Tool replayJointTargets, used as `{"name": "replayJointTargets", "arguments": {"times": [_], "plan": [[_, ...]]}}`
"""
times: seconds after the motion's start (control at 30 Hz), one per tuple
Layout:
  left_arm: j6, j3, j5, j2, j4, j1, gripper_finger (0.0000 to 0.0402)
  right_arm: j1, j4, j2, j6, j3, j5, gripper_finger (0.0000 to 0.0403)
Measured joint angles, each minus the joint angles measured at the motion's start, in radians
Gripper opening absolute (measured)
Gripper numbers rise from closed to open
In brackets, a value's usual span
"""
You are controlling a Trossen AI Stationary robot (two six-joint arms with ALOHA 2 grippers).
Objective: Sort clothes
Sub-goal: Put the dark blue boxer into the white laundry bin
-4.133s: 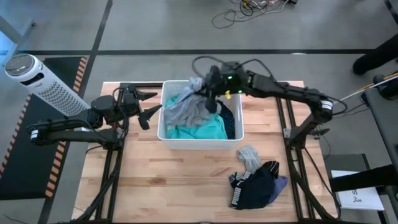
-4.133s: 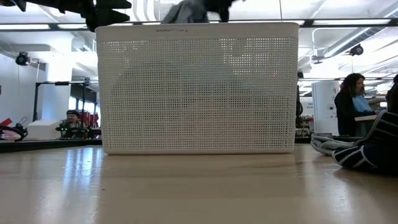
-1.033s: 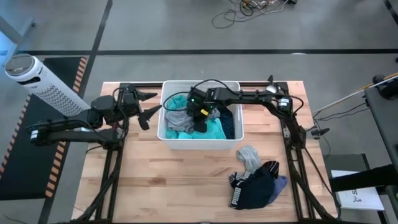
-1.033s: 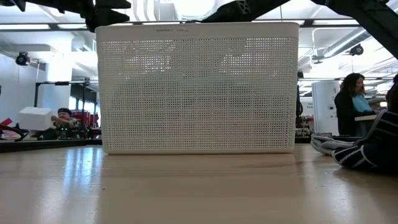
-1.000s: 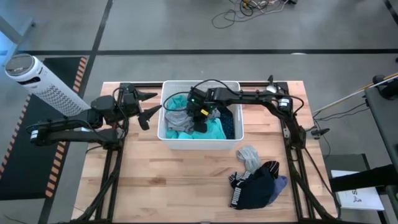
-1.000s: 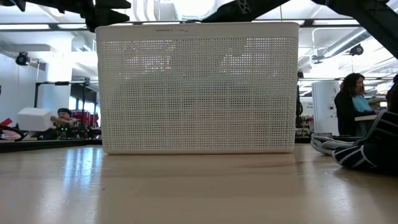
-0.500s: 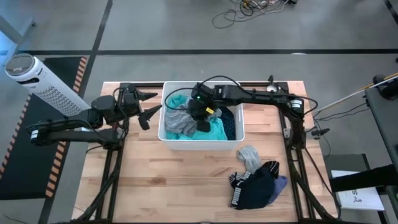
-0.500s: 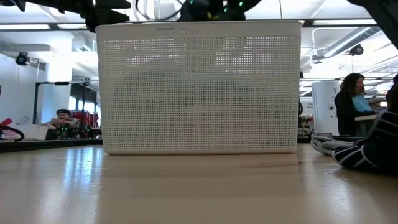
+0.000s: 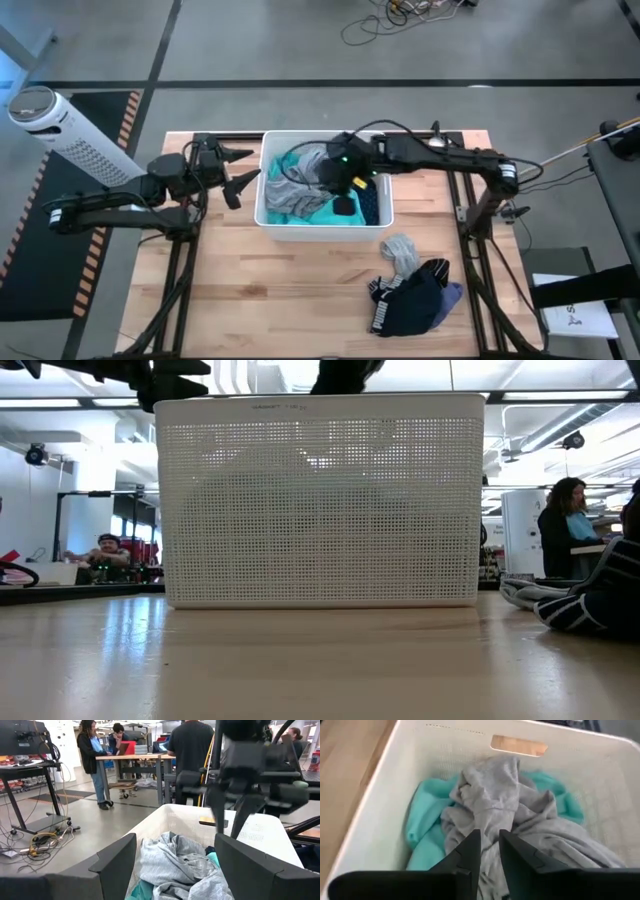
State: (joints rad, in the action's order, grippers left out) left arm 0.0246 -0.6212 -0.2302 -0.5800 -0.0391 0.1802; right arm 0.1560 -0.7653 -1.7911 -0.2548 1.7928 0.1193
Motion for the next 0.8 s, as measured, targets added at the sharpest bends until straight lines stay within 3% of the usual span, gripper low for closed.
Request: {"name": "replayJointTargets", "arguments": {"times": [0.17,0.37,0.5,0.8], "plan": [[0.000,-0.001,0.000,0.000,-0.018,0.000,0.0259,-0.058,-0.065,0.075,0.022,-0.048,-0.051,0.0026],[0.005,-0.003,0.000,0.002,-0.017,0.000,0.0259,-0.142,-0.066,0.187,0.080,-0.219,-0.130,0.0004],[0.014,-0.003,0.000,0.006,-0.017,0.000,0.0259,-0.186,-0.056,0.281,0.165,-0.367,-0.178,0.0002],[0.019,-0.005,0.000,0.026,-0.014,0.000,0.0259,-0.271,-0.100,0.545,0.350,-0.622,-0.182,0.0002]]}}
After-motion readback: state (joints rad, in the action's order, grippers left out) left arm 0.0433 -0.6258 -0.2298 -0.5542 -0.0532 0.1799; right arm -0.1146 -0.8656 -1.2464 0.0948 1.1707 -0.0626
